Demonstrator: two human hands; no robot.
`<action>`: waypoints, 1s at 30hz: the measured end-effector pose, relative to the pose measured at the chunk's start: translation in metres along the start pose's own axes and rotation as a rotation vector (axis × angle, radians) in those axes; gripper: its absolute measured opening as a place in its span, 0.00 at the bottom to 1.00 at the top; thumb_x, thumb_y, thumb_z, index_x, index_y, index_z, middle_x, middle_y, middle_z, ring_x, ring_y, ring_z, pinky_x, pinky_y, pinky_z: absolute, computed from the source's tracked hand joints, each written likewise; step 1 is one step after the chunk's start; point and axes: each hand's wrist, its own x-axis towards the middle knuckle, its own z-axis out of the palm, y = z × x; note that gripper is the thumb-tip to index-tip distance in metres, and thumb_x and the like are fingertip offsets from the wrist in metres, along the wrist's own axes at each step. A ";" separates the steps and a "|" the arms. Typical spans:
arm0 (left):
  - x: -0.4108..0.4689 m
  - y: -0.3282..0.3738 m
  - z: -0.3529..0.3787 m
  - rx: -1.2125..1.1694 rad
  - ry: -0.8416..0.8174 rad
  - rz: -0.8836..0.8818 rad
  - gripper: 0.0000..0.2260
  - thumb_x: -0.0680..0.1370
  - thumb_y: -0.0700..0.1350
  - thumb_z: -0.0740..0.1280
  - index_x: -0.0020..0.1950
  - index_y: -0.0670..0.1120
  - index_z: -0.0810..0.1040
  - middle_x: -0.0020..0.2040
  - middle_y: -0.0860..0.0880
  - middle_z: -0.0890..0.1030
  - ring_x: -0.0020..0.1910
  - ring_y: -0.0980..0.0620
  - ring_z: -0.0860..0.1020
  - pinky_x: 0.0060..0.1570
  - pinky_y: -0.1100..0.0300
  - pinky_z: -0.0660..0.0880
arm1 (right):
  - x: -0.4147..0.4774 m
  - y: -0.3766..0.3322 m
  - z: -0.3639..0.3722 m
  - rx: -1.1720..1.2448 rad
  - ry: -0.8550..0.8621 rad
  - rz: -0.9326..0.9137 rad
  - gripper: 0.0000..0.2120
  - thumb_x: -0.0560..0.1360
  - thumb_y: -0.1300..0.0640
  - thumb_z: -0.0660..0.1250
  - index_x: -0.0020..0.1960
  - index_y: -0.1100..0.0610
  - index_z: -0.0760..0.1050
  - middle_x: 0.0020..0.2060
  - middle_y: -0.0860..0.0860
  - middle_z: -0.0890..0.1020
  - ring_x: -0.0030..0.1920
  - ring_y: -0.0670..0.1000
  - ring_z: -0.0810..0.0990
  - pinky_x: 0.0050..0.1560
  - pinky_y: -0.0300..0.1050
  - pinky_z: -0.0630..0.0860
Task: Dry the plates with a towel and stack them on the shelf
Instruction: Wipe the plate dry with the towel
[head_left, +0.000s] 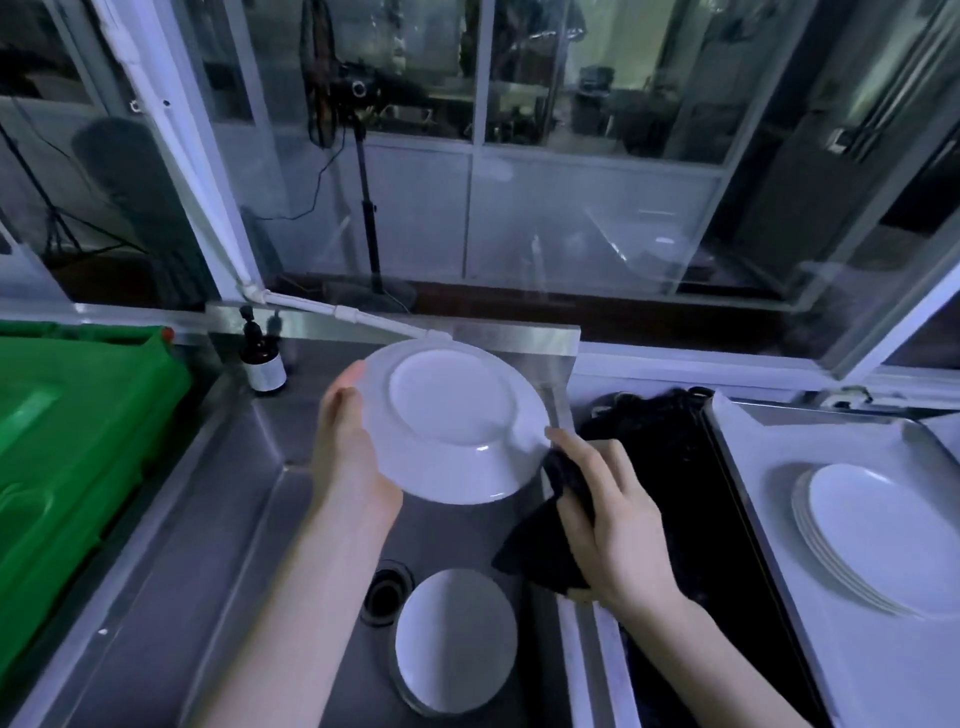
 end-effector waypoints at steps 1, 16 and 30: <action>-0.001 -0.001 0.006 0.016 -0.027 -0.020 0.17 0.74 0.40 0.62 0.28 0.56 0.80 0.29 0.59 0.78 0.27 0.58 0.77 0.28 0.68 0.71 | 0.002 0.005 -0.005 -0.091 0.005 -0.032 0.25 0.72 0.58 0.64 0.69 0.48 0.71 0.50 0.45 0.74 0.41 0.46 0.77 0.31 0.43 0.76; -0.039 -0.041 0.131 -0.165 0.026 -0.515 0.07 0.83 0.42 0.63 0.51 0.53 0.79 0.45 0.50 0.82 0.39 0.49 0.80 0.25 0.60 0.78 | 0.002 0.063 -0.087 -0.352 0.372 0.005 0.13 0.75 0.64 0.68 0.58 0.57 0.82 0.54 0.52 0.82 0.46 0.53 0.83 0.27 0.49 0.77; -0.085 -0.138 0.225 0.570 -0.541 -0.126 0.11 0.80 0.50 0.67 0.62 0.58 0.75 0.48 0.48 0.82 0.46 0.51 0.81 0.53 0.53 0.78 | -0.033 0.163 -0.213 -0.042 0.510 0.650 0.13 0.76 0.55 0.70 0.35 0.44 0.74 0.31 0.48 0.75 0.36 0.42 0.72 0.37 0.32 0.67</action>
